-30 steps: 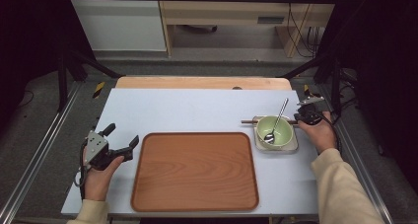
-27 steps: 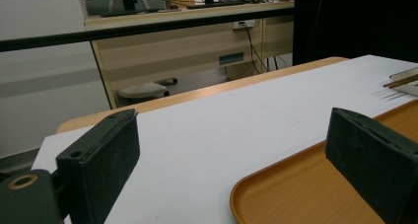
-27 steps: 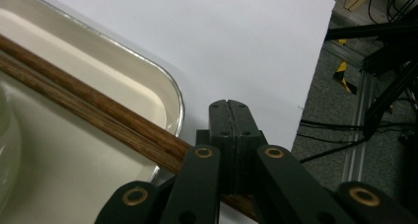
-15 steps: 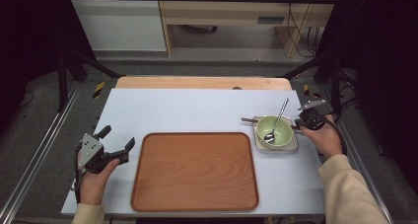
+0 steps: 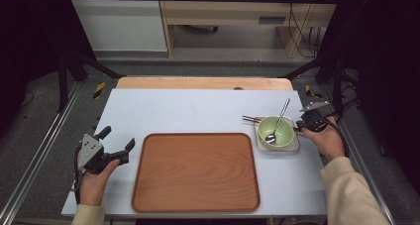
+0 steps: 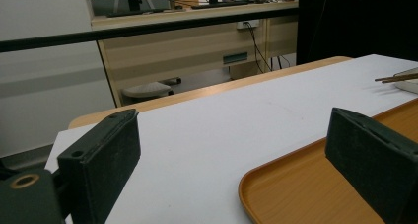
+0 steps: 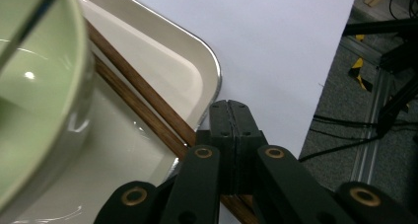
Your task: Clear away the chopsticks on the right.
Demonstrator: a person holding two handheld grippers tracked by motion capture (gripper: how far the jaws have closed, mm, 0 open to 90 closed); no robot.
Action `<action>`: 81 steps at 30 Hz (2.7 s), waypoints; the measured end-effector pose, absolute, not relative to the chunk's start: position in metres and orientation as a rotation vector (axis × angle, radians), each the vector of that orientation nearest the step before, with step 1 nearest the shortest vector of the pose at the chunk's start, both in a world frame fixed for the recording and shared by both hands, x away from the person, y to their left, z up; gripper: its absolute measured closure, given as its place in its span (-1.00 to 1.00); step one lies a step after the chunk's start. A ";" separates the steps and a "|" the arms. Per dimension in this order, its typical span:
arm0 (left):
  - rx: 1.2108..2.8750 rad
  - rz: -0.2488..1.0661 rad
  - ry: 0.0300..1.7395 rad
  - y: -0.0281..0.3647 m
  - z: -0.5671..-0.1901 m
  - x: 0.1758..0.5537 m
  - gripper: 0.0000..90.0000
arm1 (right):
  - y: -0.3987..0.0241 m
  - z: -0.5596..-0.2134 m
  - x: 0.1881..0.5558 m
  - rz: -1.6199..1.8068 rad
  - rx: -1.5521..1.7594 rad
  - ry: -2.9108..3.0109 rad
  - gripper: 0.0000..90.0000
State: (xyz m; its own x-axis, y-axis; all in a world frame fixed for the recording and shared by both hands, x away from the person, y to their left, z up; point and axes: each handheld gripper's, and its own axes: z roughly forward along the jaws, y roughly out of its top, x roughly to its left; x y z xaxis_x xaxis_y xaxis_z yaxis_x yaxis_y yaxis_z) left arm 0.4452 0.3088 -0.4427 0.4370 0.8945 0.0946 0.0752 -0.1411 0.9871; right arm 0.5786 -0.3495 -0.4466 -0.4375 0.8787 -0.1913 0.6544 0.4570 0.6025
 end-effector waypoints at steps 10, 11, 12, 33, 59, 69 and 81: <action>1.546 0.904 0.883 0.310 -0.442 0.445 -0.86 | -0.349 -0.449 0.571 0.622 1.288 2.258 1.00; 1.546 0.904 0.883 0.310 -0.442 0.445 -0.86 | -0.350 -0.449 0.570 0.621 1.283 2.265 1.00; 1.545 0.906 0.883 0.310 -0.441 0.445 -0.86 | -0.350 -0.449 0.570 0.621 1.283 2.265 1.00; 1.541 0.904 0.885 0.313 -0.441 0.444 -0.86 | -0.361 -0.435 0.554 0.741 1.291 2.234 0.68; 1.558 0.896 0.878 0.312 -0.442 0.444 -0.87 | -0.377 -0.430 0.540 0.636 1.165 2.362 0.65; 1.565 0.897 0.878 0.312 -0.442 0.445 -0.86 | -0.371 -0.435 0.543 0.622 1.162 2.385 0.71; 1.578 0.899 0.873 0.310 -0.444 0.445 -0.86 | -0.370 -0.439 0.548 0.622 1.158 2.381 0.73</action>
State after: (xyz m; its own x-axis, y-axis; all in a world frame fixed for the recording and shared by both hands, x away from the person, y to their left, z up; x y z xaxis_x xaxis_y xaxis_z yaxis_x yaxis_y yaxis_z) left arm 0.4451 0.3098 -0.4436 0.4470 0.8879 0.1083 0.0824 -0.1614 0.9834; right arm 0.5476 -0.3703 -0.4392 -0.5654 0.8066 -0.1724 0.6194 0.5533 0.5570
